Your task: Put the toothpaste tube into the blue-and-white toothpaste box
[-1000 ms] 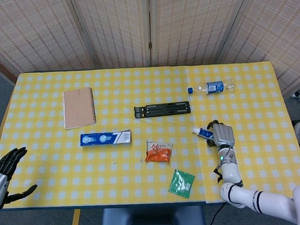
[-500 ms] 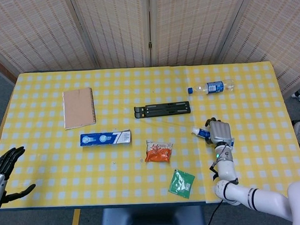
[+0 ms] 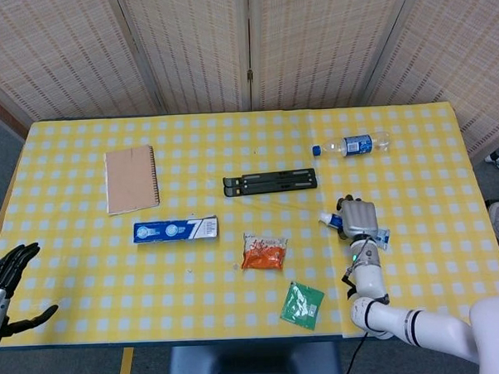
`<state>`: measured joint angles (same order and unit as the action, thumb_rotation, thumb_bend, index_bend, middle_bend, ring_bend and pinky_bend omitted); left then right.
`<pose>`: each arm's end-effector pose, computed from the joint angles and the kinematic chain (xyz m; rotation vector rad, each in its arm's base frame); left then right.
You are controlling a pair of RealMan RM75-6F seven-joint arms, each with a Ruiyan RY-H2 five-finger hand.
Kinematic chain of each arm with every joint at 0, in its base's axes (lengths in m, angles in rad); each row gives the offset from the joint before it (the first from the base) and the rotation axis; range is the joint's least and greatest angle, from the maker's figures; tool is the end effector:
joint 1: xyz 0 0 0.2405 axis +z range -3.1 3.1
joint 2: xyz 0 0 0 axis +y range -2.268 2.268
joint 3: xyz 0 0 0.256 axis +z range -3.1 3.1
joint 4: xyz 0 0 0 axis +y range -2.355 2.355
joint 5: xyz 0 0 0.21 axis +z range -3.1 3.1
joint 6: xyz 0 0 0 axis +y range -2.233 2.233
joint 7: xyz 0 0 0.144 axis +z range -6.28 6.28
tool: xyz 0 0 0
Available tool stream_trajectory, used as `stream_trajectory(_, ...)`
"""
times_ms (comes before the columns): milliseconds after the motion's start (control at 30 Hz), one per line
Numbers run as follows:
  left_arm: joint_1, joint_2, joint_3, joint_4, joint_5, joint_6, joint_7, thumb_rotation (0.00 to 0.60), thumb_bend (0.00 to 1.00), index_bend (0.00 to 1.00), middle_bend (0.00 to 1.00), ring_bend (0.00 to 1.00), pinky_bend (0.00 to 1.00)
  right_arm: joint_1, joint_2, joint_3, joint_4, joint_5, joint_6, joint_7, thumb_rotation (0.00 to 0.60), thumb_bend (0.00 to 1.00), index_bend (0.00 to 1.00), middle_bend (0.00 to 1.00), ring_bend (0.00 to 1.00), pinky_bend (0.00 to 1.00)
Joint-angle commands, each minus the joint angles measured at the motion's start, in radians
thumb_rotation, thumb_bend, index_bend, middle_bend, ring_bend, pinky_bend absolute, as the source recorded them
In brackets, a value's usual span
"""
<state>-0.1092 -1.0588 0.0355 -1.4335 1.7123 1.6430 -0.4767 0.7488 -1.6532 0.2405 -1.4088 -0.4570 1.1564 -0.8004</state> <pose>-0.3135 0.1702 0.1904 -1.4945 -0.9809 -1.2436 -0.2119 -0.3538 -0.0175 1.4598 -1.0997 0.4412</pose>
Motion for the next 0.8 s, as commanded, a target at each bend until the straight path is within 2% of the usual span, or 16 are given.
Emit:
stream_trajectory(33, 0.0, 0.0, 0.001, 0.0, 0.001, 0.0, -0.001, 0.6, 0.22, 0.07, 0.12, 0.07, 0.15, 0.005, -0.004, -0.003, 0.008, 0.016, -0.01, -0.019, 0.6, 0.34, 0.37, 0.26, 0.31, 0.44)
stream_trajectory(267, -0.001, 0.002, 0.001, 0.004, 0.001, 0.002, -0.013, 0.6, 0.22, 0.07, 0.12, 0.07, 0.15, 0.02, -0.03, 0.002, 0.034, 0.024, -0.012, -0.039, 0.6, 0.34, 0.37, 0.26, 0.31, 0.44)
stream_trajectory(367, -0.001, 0.002, 0.0, 0.006, 0.0, 0.003, -0.019, 0.6, 0.22, 0.07, 0.12, 0.07, 0.15, 0.026, -0.04, 0.005, 0.04, 0.022, -0.001, -0.05, 0.6, 0.34, 0.38, 0.29, 0.34, 0.44)
stream_trajectory(500, 0.0, 0.003, 0.0, 0.009, -0.002, 0.004, -0.025, 0.6, 0.22, 0.07, 0.12, 0.07, 0.15, 0.031, -0.053, 0.003, 0.05, 0.022, 0.028, -0.076, 0.6, 0.34, 0.51, 0.4, 0.45, 0.53)
stream_trajectory(800, 0.001, 0.004, -0.001, 0.012, -0.003, 0.008, -0.032, 0.6, 0.21, 0.07, 0.12, 0.07, 0.15, 0.04, -0.075, 0.012, 0.068, 0.036, 0.058, -0.127, 0.6, 0.34, 0.65, 0.51, 0.56, 0.64)
